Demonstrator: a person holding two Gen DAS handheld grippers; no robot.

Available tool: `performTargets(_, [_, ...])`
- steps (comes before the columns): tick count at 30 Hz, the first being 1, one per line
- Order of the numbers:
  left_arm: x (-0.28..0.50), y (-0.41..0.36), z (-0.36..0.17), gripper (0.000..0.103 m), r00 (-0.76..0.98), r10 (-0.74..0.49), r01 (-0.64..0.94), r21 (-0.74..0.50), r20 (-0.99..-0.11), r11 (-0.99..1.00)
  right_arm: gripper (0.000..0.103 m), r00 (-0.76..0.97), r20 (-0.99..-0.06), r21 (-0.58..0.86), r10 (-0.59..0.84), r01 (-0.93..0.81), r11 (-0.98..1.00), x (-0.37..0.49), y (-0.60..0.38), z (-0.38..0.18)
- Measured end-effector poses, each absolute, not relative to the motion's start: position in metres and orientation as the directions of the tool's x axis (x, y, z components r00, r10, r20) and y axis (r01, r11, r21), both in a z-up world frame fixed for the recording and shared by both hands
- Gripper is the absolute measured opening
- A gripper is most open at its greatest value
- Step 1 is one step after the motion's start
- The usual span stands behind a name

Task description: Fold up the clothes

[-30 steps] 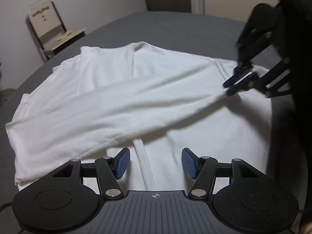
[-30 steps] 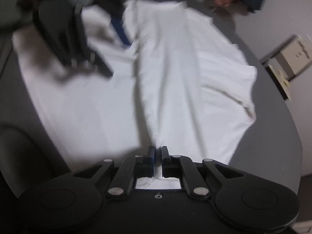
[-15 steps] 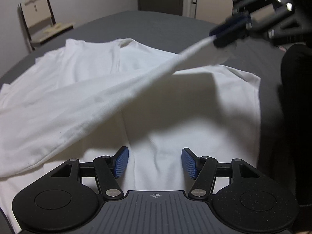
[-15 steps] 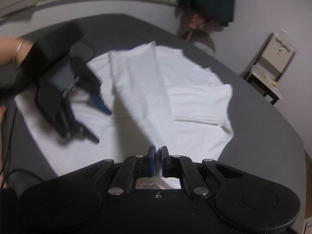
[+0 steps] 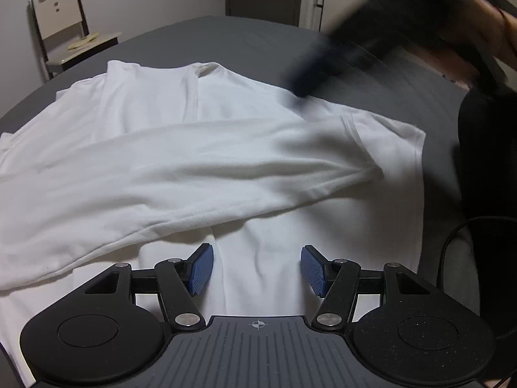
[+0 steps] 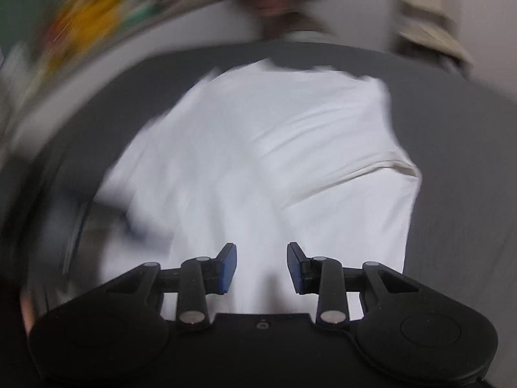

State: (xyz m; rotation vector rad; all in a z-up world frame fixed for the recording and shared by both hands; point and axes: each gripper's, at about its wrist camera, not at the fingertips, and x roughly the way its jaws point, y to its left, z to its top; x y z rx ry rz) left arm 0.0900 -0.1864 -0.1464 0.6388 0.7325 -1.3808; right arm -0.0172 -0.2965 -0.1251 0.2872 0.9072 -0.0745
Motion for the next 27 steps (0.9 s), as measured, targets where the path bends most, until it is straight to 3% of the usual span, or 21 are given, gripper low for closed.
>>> performTargets(4, [0.093, -0.187, -0.147, 0.060, 0.029, -0.635, 0.994, -0.042, -0.772, 0.096, 0.033, 0.613, -0.785, 0.422, 0.085, 0.430, 0.798, 0.035, -0.338, -0.147])
performTargets(8, [0.092, -0.186, -0.147, 0.060, 0.026, -0.637, 0.996, -0.036, -0.771, 0.085, 0.033, 0.562, -0.823, 0.446, 0.077, 0.556, 0.702, 0.064, -0.351, -0.170])
performTargets(9, [0.091, -0.186, -0.147, 0.060, 0.026, -0.637, 0.996, -0.033, -0.771, 0.080, 0.029, 0.547, -0.834, 0.431, 0.078, 0.556, 0.710, 0.068, -0.350, -0.173])
performTargets(10, [0.090, -0.186, -0.147, 0.060, 0.025, -0.636, 0.997, -0.030, -0.771, 0.075, 0.017, 0.531, -0.844, 0.417, 0.079, 0.556, 0.719, 0.072, -0.348, -0.176])
performTargets(11, [0.090, -0.186, -0.147, 0.060, 0.022, -0.635, 0.997, -0.027, -0.773, 0.068, 0.013, 0.515, -0.853, 0.403, 0.079, 0.555, 0.728, 0.076, -0.346, -0.179])
performTargets(17, [0.086, -0.183, -0.143, 0.060, -0.039, -0.602, 0.998, -0.056, -0.797, 0.009, 0.000, 0.486, -0.874, 0.293, -0.004, 0.533, 0.794, 0.063, -0.342, -0.172])
performTargets(20, [0.081, -0.179, -0.142, 0.060, -0.102, -0.573, 0.994, -0.098, -0.813, -0.038, 0.000, 0.473, -0.880, 0.235, -0.047, 0.520, 0.821, 0.057, -0.340, -0.168])
performTargets(25, [0.092, -0.157, -0.115, 0.060, -0.084, -0.626, 0.992, -0.126, -0.775, 0.022, 0.024, 0.567, -0.823, 0.256, -0.040, 0.433, 0.864, 0.048, -0.320, -0.148])
performTargets(27, [0.103, -0.145, -0.103, 0.060, -0.020, -0.671, 0.987, -0.121, -0.741, 0.105, 0.025, 0.597, -0.802, 0.282, 0.002, 0.377, 0.882, 0.051, -0.308, -0.148])
